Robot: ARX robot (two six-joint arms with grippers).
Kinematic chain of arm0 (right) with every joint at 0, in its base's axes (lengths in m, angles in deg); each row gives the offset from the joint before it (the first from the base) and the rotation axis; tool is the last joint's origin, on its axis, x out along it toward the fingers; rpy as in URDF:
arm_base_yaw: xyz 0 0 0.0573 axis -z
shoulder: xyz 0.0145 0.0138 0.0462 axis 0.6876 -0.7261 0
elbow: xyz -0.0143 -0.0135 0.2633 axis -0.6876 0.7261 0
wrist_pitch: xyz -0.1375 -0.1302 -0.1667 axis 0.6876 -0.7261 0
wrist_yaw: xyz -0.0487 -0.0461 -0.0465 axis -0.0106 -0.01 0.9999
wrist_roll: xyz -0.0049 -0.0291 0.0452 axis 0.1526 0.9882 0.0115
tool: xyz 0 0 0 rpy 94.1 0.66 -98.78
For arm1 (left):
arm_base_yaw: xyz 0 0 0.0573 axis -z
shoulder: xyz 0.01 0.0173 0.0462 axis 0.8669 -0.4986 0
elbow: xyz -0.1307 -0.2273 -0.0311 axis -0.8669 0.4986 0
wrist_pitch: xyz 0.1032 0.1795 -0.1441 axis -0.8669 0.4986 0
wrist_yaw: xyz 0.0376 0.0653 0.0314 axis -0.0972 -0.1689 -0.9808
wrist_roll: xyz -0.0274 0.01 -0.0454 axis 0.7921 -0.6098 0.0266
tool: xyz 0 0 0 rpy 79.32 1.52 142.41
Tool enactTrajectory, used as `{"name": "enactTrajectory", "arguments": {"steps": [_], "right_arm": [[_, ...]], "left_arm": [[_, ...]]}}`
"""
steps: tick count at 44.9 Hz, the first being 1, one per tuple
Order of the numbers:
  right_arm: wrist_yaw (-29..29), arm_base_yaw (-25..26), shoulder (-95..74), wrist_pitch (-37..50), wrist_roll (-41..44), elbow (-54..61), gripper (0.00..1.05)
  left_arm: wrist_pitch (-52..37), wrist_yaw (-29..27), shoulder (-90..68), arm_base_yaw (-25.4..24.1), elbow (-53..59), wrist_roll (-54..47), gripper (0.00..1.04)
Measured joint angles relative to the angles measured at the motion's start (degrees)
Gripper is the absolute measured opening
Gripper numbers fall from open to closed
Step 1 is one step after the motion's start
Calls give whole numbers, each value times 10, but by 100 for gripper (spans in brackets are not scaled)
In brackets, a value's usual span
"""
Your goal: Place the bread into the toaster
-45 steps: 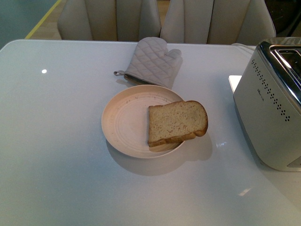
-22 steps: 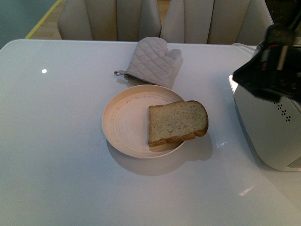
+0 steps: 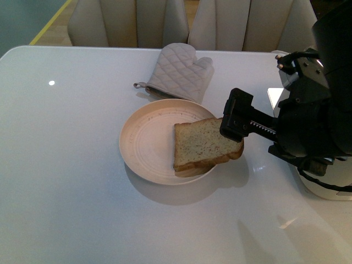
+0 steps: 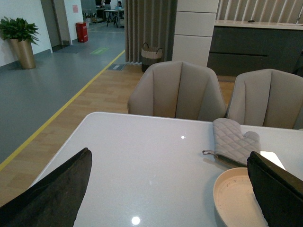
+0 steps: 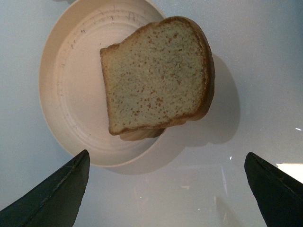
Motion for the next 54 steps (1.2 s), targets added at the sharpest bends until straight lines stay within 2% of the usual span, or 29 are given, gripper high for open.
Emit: {"name": "enactTrajectory", "arguments": {"steps": [20,30,43,47,54], "right_arm": [[-26,22,-165,29,-38,-101,96],[-38,30,-219,25,-43,-176,96],[-43,35,-256,18,-53,-214,95],[-44,35,-263,18,-58,-217,82],[-59,37,-264,26,-81,-214,50]], "left_arm": [[0,0,0,0,0,0,98],[0,0,0,0,0,0,98],[0,0,0,0,0,0,98],[0,0,0,0,0,0,98],[0,0,0,0,0,0,98]]}}
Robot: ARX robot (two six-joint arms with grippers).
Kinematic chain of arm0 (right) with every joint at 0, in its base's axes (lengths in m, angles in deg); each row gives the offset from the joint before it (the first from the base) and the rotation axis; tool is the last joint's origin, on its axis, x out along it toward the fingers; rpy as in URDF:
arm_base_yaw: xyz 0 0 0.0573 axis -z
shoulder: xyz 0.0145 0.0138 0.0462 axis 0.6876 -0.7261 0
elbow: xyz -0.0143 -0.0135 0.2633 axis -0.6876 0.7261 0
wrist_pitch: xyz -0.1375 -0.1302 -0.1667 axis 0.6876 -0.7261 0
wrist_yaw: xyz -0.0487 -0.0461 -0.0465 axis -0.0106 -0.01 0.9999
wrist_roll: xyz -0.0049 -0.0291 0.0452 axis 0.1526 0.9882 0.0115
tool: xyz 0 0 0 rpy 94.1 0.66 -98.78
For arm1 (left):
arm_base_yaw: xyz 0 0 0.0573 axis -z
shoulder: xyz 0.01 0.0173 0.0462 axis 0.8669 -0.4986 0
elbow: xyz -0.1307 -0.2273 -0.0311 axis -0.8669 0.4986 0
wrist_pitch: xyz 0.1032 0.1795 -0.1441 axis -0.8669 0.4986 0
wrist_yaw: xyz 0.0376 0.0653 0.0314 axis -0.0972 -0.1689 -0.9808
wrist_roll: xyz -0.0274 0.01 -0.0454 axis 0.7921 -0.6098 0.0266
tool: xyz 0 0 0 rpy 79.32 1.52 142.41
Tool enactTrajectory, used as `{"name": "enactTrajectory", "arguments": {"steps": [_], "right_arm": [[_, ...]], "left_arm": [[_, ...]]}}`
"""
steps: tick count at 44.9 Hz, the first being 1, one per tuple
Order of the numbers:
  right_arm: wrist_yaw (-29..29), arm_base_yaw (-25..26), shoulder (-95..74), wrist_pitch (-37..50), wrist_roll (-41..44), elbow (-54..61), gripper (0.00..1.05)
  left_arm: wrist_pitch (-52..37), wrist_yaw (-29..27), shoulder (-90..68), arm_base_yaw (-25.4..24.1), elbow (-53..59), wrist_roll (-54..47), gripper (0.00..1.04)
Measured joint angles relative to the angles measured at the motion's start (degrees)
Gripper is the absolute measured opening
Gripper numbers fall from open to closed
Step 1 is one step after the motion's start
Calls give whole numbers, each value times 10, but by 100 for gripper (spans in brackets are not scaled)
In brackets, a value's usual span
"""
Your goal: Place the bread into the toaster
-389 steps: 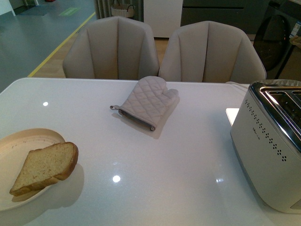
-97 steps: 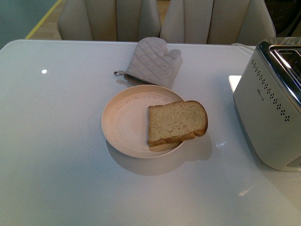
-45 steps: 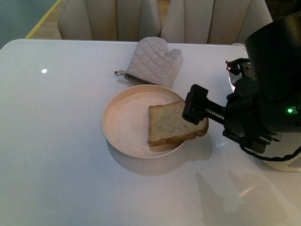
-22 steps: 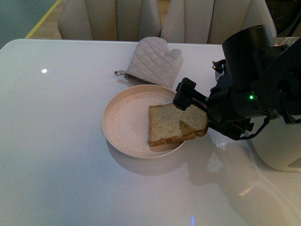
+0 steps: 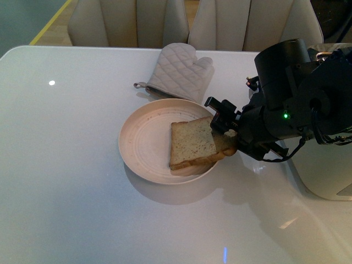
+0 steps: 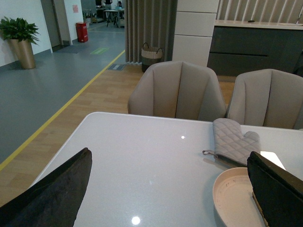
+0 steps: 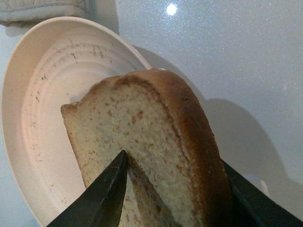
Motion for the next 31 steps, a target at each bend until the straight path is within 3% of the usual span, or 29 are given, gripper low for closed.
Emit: {"name": "enactTrajectory", "arguments": {"steps": [8,13,25,31], "right_arm": [[-6,2,21,16,-19,24,17],[-9,2,52,20,-19,32,6],[-5,2,154,5,12,40,4],[19,10,247,-21,74,43,4]], "left_arm": [[0,0,0,0,0,0,98],[0,0,0,0,0,0,98],[0,0,0,0,0,0,98],[0,0,0,0,0,0,98]]}}
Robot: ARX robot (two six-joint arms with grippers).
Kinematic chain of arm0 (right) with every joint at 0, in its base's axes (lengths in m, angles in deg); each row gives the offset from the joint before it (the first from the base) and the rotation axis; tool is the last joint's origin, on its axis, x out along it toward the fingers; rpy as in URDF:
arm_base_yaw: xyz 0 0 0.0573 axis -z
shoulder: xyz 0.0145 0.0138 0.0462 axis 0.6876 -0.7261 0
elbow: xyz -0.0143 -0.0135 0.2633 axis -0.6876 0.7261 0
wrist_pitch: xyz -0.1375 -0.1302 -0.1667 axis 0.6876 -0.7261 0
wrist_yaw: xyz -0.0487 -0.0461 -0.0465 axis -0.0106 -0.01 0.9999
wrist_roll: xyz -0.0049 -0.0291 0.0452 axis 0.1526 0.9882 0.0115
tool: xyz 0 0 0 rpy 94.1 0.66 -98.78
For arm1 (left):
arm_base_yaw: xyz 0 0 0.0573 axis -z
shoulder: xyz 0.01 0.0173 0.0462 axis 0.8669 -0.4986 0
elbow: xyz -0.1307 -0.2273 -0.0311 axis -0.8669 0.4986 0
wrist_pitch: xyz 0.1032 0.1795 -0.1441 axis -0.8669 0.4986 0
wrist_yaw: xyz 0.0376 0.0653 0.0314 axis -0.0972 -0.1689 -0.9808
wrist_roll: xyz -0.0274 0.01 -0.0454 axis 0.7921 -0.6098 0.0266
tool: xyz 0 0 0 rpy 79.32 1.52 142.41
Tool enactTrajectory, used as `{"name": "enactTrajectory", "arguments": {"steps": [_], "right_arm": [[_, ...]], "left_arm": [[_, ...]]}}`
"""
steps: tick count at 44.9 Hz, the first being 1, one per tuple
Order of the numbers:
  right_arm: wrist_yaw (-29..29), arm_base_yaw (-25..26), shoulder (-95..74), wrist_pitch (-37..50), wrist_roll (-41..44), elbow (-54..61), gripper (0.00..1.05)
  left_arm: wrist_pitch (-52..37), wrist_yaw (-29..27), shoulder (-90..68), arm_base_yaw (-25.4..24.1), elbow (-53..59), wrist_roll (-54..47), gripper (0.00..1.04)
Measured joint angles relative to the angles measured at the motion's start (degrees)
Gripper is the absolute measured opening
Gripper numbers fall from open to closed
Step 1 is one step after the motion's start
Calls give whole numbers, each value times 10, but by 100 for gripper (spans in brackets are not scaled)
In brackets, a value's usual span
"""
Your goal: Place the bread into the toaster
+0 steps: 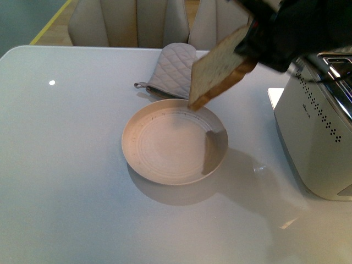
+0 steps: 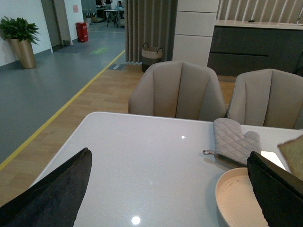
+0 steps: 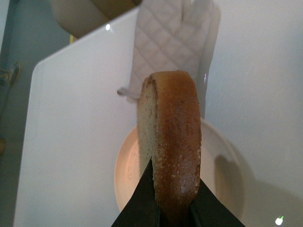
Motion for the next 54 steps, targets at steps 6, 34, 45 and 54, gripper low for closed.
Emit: {"name": "enactTrajectory", "arguments": {"steps": [6,34,45,54], "right_arm": [[42,33,110,-47,100,-15,4],[102,174,276,-250,436,-45,4],[120,167,274,-251,434,-8,4],[140,155,256,-242,433,9,4]], "left_arm": [[0,0,0,0,0,0,98],[0,0,0,0,0,0,98],[0,0,0,0,0,0,98],[0,0,0,0,0,0,98]]}}
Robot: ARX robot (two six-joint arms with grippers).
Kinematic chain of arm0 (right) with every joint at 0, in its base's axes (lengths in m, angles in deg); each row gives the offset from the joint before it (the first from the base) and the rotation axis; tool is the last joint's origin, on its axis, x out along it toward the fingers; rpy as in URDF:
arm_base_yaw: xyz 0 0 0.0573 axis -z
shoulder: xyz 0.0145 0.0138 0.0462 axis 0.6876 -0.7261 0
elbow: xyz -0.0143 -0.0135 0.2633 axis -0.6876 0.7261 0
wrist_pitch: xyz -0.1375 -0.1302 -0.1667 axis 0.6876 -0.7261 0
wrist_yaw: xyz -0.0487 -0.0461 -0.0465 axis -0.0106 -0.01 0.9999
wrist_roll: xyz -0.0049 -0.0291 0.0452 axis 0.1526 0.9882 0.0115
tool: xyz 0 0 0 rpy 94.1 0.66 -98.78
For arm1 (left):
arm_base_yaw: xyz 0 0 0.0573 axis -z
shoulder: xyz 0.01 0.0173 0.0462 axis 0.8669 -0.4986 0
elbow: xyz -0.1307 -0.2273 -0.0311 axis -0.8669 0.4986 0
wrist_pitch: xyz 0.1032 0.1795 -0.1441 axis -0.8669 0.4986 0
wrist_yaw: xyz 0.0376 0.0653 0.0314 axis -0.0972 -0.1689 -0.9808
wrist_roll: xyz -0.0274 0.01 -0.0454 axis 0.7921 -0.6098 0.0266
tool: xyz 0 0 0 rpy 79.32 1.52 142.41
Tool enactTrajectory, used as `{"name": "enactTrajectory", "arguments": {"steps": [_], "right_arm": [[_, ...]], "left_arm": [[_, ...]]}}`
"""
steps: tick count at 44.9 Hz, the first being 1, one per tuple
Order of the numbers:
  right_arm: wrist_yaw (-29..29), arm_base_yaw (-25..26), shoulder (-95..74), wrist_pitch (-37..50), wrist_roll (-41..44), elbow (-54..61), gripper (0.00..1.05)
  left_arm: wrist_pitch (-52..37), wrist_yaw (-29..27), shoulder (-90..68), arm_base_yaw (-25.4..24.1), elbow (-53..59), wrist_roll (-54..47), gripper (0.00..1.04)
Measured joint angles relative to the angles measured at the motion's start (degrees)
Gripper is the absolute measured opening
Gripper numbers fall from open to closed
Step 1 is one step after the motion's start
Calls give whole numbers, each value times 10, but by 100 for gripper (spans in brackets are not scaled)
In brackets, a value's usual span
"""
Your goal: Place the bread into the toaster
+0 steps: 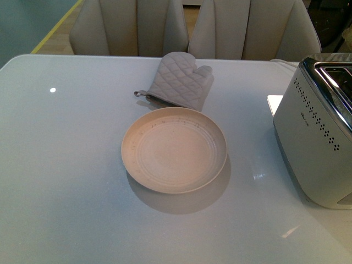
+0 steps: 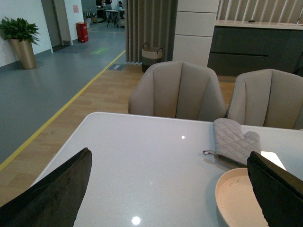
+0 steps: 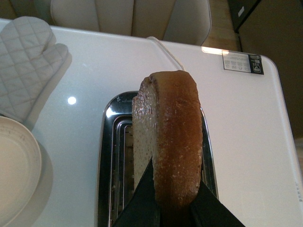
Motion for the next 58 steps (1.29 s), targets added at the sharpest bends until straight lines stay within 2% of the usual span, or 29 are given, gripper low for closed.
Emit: {"name": "enactTrajectory", "arguments": {"steps": [58], "right_arm": [[11,1,-85,26,-5,56,4]], "left_arm": [[0,0,0,0,0,0,98]]}}
